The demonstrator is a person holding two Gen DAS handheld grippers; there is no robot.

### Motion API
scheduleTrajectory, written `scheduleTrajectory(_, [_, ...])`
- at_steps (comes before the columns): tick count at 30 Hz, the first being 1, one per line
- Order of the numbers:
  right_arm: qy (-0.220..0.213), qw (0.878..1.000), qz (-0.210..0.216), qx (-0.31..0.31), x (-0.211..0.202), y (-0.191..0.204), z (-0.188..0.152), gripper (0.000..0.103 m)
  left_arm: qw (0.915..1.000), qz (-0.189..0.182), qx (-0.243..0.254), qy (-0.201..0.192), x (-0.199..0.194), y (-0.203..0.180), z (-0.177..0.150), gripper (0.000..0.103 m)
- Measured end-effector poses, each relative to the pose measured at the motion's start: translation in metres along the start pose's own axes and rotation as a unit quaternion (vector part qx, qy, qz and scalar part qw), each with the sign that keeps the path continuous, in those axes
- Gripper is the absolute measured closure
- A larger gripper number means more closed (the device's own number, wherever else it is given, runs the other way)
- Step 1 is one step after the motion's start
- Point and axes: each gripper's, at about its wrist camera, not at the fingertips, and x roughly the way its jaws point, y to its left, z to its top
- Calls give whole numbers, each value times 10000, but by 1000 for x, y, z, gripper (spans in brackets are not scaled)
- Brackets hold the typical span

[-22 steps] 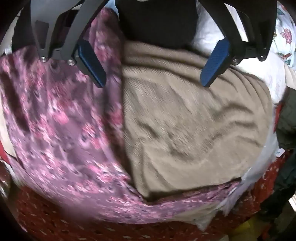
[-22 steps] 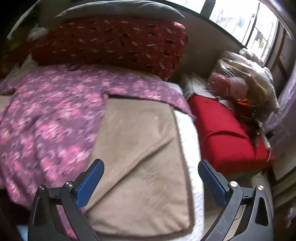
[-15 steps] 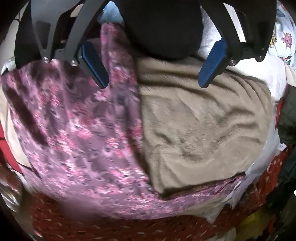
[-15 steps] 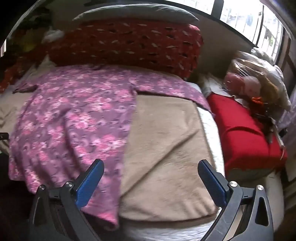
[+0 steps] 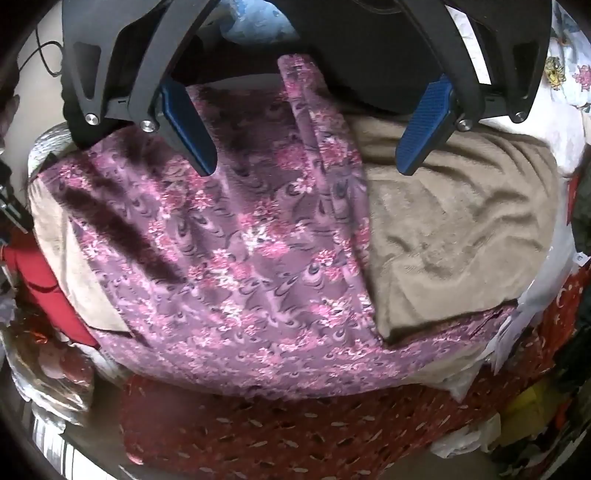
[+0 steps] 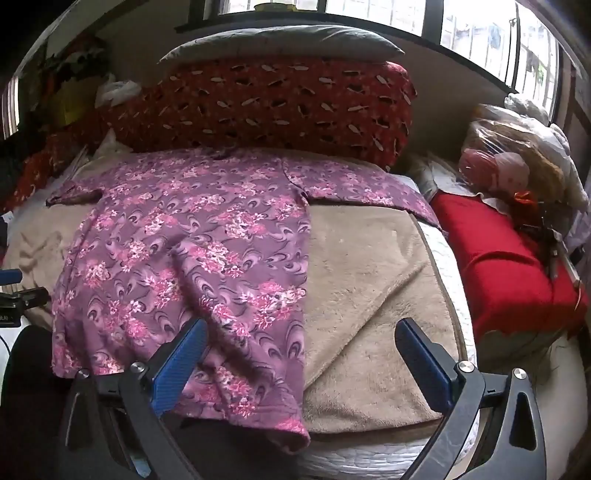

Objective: Fold small clothes

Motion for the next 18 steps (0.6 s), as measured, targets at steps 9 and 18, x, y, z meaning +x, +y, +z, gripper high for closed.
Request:
scheduleTrajectory(9, [-31, 9999, 123, -101, -1, 1, -11, 1, 9999, -122, -85, -44, 3, 8, -6, 5])
scheduleTrajectory(18, [-71, 9994, 182, -280, -1, 11, -11, 1, 9997, -159, -62, -162, 5, 10, -9, 5])
